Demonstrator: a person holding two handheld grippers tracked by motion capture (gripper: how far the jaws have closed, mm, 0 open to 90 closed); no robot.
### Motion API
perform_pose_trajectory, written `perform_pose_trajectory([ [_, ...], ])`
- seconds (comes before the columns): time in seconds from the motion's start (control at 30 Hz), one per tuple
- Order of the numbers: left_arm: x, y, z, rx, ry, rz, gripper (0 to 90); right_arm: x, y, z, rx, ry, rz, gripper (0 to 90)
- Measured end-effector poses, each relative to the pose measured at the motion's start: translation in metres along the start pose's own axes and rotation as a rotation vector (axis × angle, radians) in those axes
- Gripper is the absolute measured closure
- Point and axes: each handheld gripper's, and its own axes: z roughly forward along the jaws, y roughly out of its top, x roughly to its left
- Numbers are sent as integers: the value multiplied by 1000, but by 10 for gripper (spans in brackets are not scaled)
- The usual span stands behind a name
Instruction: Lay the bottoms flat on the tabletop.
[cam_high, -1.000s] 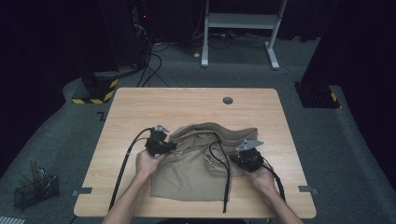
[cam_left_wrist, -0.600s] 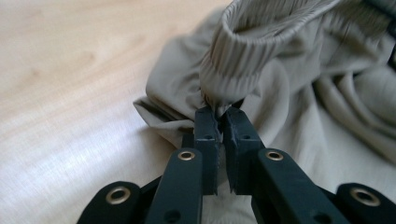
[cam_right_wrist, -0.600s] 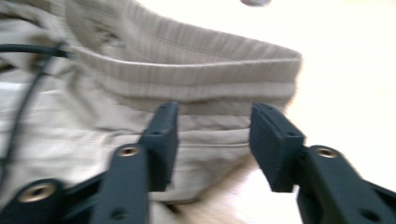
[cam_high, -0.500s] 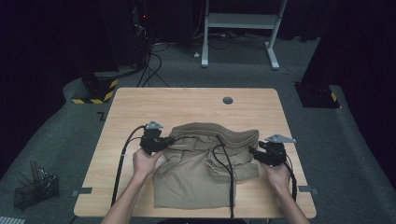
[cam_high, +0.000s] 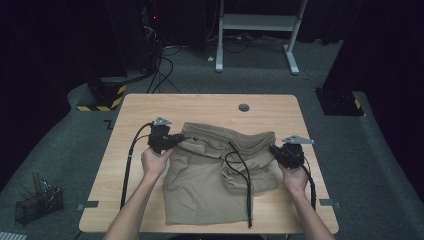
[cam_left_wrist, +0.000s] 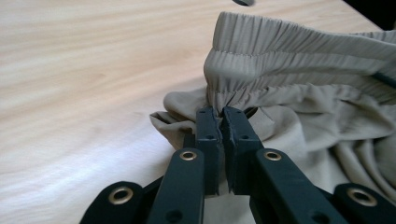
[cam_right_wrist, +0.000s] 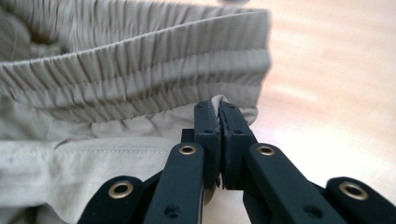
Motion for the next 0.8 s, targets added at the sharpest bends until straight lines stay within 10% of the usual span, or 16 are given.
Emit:
perform_pose_trajectory([
  [0.3,34,15,28,46,154,-80,855,4,45,42,7,-139,-44,868],
  [0.47,62,6,55,164,235,-189,841,-6,36,88,175,-189,-10,821],
  [0.6,54,-4,67,218,269,-104,674,-2,33,91,155,-173,-23,676],
  [0.8,36,-3,38,101,233,-75,503,6,36,51,42,-118,-30,591],
])
